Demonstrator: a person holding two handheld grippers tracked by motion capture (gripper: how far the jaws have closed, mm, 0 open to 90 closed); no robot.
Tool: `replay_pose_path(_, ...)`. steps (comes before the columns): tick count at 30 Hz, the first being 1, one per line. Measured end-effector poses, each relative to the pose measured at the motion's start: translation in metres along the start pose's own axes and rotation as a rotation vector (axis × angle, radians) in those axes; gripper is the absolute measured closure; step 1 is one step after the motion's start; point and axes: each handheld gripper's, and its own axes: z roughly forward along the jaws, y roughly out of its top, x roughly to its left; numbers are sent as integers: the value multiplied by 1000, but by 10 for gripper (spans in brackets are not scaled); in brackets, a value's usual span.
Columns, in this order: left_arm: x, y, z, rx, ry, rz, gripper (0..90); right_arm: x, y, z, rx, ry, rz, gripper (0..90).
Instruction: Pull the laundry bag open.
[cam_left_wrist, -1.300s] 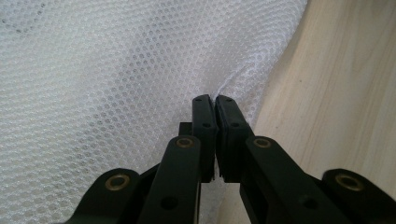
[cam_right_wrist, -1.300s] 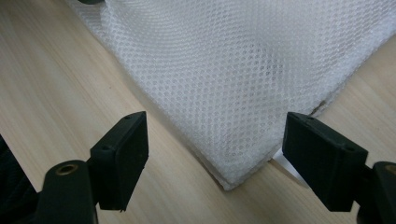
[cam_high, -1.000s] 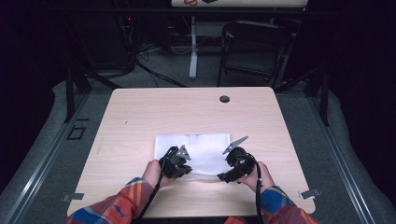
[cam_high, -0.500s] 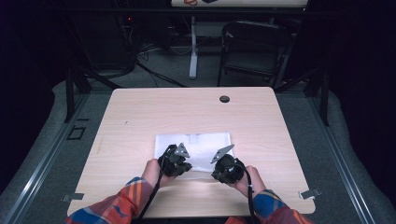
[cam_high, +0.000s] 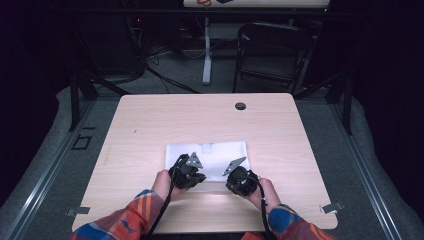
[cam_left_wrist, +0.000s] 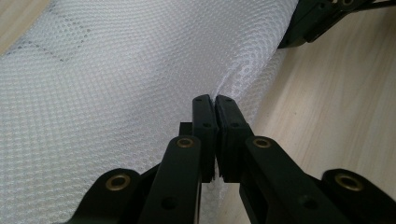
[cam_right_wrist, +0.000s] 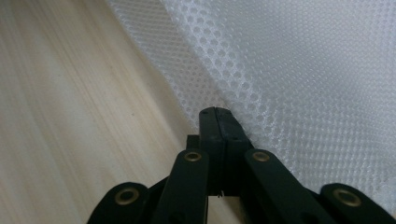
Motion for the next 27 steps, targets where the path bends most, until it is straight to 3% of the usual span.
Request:
replay_pose_path(8, 1, 0, 0, 9, -10, -1, 878, -1, 1, 10, 25, -19, -26, 900)
replay_pose_path(12, 1, 0, -1, -1, -16, -15, 879, -2, 0, 10, 32, -6, -20, 900)
replay_pose_path(21, 2, 3, -4, 25, -32, -22, 879, -4, 0, 9, 56, 19, -22, 900)
replay_pose_path(27, 5, 4, -8, 1, -31, -47, 879, -2, 0, 9, 54, 13, -26, 900)
